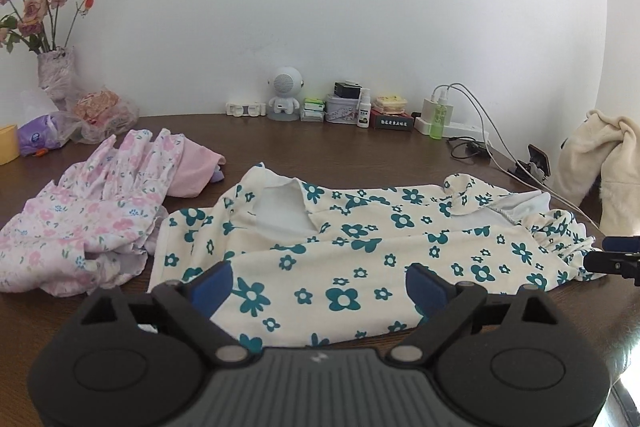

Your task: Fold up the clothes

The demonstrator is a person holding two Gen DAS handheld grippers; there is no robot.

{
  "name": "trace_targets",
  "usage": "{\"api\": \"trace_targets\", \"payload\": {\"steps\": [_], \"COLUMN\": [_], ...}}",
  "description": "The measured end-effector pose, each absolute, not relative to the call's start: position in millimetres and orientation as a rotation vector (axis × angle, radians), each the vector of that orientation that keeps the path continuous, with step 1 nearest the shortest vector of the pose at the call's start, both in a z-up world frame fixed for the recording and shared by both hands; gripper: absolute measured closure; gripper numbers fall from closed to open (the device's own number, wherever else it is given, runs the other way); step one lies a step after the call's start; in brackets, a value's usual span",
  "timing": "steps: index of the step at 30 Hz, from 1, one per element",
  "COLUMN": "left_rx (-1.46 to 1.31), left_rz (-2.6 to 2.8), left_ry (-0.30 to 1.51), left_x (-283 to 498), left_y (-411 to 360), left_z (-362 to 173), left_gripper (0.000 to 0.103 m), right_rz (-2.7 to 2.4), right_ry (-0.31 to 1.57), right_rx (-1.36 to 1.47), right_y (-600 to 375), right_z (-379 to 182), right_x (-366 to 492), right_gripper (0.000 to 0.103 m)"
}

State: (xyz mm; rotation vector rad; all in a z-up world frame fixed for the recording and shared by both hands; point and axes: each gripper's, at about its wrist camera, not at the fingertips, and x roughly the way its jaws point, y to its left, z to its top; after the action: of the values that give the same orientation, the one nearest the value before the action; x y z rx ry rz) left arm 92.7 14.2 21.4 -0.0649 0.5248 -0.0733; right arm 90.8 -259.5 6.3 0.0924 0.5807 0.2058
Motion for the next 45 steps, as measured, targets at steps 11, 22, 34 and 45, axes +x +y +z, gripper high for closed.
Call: {"api": "trace_targets", "payload": {"steps": [11, 22, 34, 45], "left_rx": [-0.138, 0.037, 0.074, 0.182], "left_rz": [-0.147, -0.250, -0.329, -0.576], "left_ry": [0.571, 0.496, 0.850, 1.093], "left_x": [84.3, 152.3, 351.6, 404.3], "left_y": [16.1, 72.6, 92.6, 79.6], "left_z": [14.2, 111.9, 84.9, 25.7], "left_gripper": [0.010, 0.007, 0.022, 0.033], "right_rz": [0.163, 0.248, 0.561, 0.802], "right_ry": [0.577, 0.413, 0.907, 1.149], "right_rx": [0.079, -0.010, -0.455, -0.425], "right_y": [-229.5, -275.8, -261.6, -266.1], "right_z": [12.3, 93.0, 73.1, 13.9], "right_x": [83.3, 130.1, 323.9, 425.6], "right_gripper": [0.000, 0.000, 0.016, 0.054]}}
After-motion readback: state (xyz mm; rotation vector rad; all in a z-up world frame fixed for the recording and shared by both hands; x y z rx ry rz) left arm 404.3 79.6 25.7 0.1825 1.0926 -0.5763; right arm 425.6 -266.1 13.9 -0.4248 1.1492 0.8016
